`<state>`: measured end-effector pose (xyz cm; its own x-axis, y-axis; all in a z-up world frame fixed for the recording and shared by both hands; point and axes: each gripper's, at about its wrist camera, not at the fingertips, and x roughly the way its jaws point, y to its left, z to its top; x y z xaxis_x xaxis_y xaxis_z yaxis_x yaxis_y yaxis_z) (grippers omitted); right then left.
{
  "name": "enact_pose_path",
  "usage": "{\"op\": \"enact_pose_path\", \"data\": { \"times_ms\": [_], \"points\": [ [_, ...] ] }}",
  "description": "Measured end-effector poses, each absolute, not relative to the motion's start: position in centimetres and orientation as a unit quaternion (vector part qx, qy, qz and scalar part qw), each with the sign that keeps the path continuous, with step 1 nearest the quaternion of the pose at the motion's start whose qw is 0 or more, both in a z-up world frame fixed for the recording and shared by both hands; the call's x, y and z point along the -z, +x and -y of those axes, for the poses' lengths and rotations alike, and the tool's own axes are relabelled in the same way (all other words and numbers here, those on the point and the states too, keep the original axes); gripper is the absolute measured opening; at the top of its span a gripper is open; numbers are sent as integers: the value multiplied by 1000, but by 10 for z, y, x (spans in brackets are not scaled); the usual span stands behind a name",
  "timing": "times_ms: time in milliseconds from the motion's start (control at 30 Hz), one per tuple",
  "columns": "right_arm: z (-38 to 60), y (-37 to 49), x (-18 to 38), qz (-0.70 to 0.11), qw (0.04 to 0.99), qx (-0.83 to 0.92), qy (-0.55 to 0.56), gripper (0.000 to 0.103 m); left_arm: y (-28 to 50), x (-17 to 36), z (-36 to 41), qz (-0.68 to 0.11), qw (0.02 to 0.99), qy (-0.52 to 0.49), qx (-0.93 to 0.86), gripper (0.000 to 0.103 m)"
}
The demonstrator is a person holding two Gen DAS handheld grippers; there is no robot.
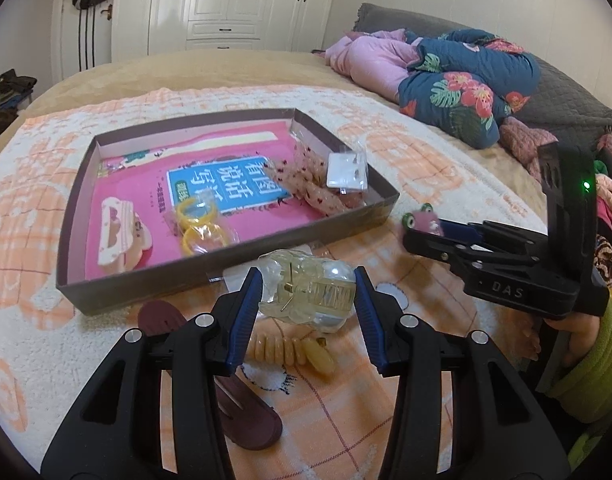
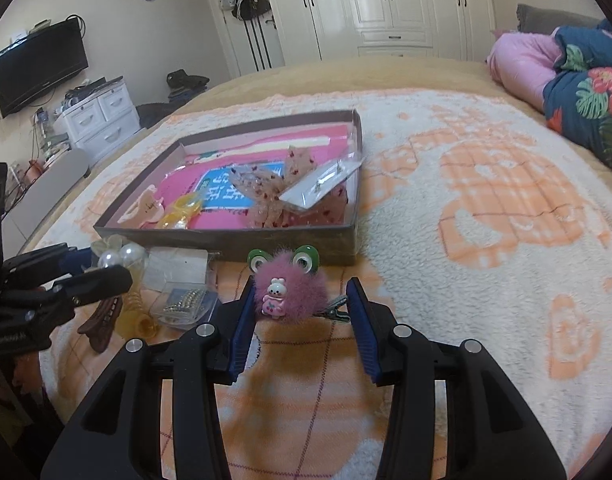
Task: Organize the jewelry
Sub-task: 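Carry the pearl-clip bag and pom-pom into the tray and open both grippers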
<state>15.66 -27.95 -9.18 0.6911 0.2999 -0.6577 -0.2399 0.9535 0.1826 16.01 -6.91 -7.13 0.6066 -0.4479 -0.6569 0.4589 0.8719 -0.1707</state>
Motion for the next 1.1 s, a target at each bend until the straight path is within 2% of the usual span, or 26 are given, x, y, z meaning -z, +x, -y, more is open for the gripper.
{"op": "enact_pose_path", "data": {
  "times_ms": [1100],
  "points": [
    [216, 194, 48, -322, 928, -189, -1, 42, 209, 40, -3, -318, 931, -57, 171, 38]
  ]
}}
